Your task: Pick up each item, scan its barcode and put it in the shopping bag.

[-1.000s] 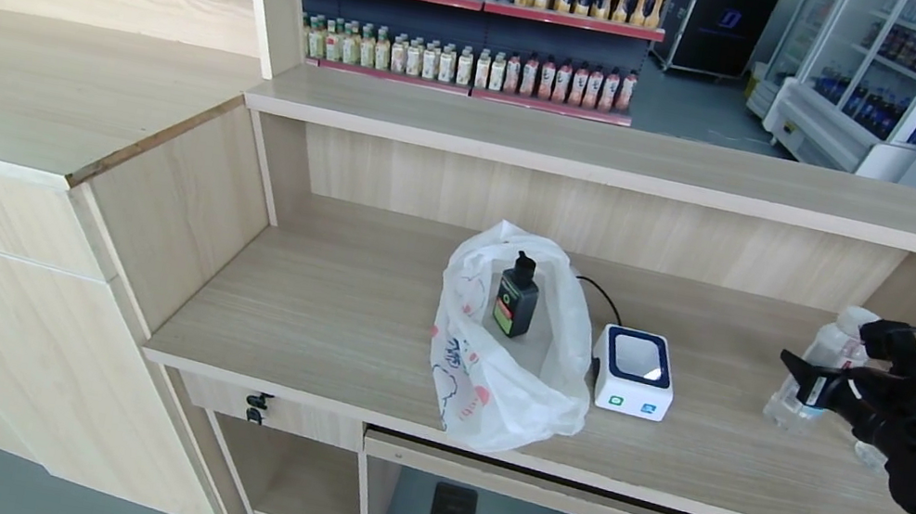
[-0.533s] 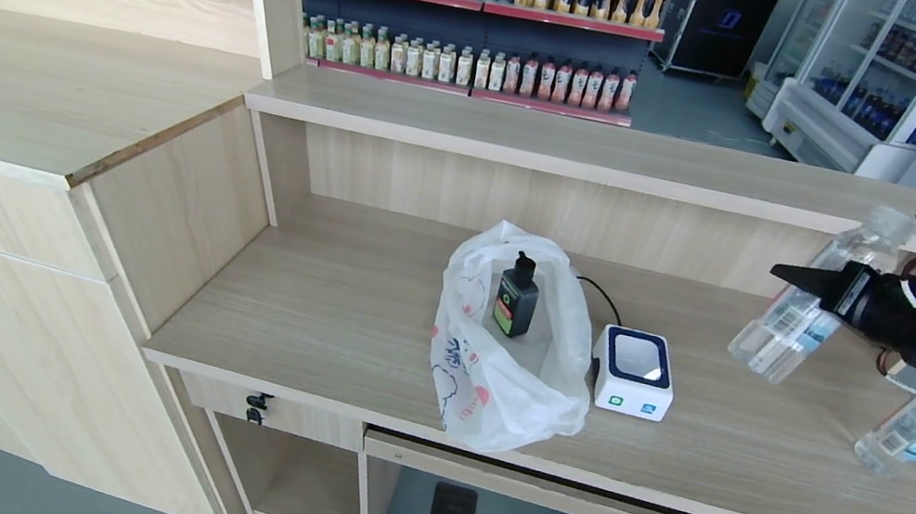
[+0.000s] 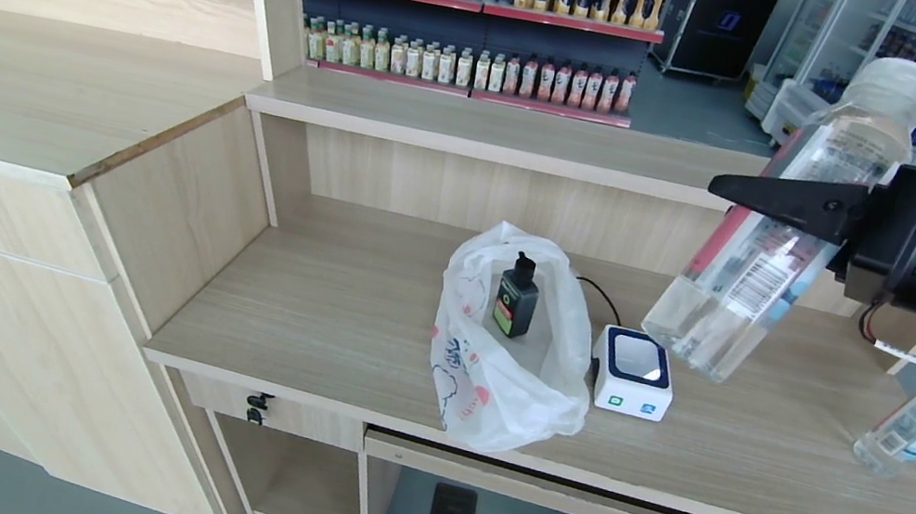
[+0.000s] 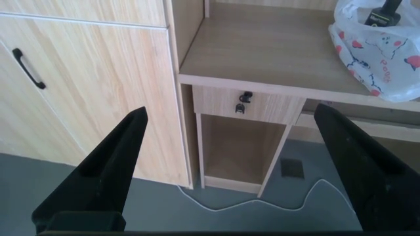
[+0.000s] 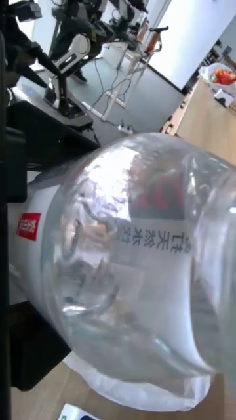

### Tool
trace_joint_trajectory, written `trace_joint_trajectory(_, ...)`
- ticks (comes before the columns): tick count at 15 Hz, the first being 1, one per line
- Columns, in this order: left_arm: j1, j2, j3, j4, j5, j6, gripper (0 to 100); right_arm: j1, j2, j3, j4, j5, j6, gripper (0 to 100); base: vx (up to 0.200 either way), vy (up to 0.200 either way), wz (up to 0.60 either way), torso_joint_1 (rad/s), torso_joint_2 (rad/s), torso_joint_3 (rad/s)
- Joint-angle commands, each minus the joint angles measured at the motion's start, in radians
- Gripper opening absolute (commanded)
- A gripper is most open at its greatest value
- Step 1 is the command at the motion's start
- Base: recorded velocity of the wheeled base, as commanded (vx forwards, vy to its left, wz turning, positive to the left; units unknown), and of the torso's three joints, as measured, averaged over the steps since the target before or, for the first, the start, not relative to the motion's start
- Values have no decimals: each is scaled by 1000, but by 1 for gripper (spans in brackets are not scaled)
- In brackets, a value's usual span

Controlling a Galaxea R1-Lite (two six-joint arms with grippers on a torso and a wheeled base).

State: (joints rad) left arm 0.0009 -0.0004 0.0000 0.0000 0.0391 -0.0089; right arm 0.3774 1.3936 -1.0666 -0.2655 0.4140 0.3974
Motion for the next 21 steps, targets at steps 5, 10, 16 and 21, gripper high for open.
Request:
trace_joint_trajectory(5,1,0,0,0,1,0,100,224,-62,11,60,-187,1,0,0,0,0,0,0,0)
trace_joint_trajectory(10,1,0,0,0,1,0,100,396,-73,-181,252,-422,1,0,0,0,0,0,0,0)
trace_joint_trajectory(16,1,0,0,0,1,0,100,574,-76,-283,407,-524,4,0,0,0,0,0,0,0)
trace_joint_trajectory(21,1,0,0,0,1,0,100,626,-131,-273,489,-523,4,0,0,0,0,0,0,0)
